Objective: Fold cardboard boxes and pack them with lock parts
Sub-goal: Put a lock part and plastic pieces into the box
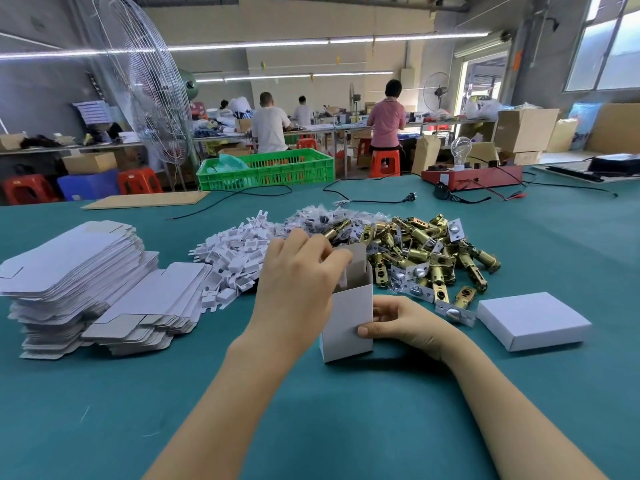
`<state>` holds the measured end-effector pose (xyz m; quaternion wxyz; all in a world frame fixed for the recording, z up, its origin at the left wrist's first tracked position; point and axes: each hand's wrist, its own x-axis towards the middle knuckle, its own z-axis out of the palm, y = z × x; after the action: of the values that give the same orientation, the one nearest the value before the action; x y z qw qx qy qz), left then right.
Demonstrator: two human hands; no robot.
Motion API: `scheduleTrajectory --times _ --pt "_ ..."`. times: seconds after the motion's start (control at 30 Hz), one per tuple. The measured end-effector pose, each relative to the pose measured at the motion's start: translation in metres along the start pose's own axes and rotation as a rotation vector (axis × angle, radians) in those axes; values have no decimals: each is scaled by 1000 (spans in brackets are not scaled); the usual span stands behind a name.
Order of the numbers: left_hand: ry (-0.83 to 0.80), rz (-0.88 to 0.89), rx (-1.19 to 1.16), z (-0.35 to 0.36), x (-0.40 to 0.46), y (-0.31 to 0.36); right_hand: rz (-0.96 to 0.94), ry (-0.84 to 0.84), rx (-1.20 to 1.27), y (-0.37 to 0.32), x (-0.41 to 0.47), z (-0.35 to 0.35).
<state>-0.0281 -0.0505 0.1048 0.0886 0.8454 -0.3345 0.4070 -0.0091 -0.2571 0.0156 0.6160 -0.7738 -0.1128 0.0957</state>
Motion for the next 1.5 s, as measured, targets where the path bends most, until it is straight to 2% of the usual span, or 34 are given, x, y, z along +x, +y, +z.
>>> scheduleTrajectory --times 0.13,0.33,0.57,0.7,0.77,0.83,0.9,0.97,1.03,1.13,1.37,1.5 --pt "-231 -27 54 8 -4 -1 1 5 -5 -1 1 0" --pt "-399 -65 125 10 1 -6 -11 9 1 1 2 1" --pt "-356 -68 38 11 -1 -7 -1 6 1 2 3 -1" --pt "-196 -21 -128 5 1 -16 -11 0 6 3 4 -2" --pt "-50 -138 -331 -1 3 -20 -15 -3 4 4 3 -2" --pt "45 -419 -564 -5 5 -27 -19 -4 5 5 3 -2" --pt "26 -721 -754 -2 4 -38 -21 -9 11 6 4 -3" --pt "-9 -912 -858 9 -2 -53 -22 -13 15 5 4 -3" --pt "-30 -1008 -800 26 -11 -64 -23 -16 13 5 4 -3" --pt "-61 -1031 -550 56 -35 -71 -24 -19 14 5 4 -3" --pt "-279 -788 -212 98 -73 -83 -18 -26 27 6 5 -3" --pt "-487 -670 -161 104 -72 -80 -18 -30 28 6 5 -3"
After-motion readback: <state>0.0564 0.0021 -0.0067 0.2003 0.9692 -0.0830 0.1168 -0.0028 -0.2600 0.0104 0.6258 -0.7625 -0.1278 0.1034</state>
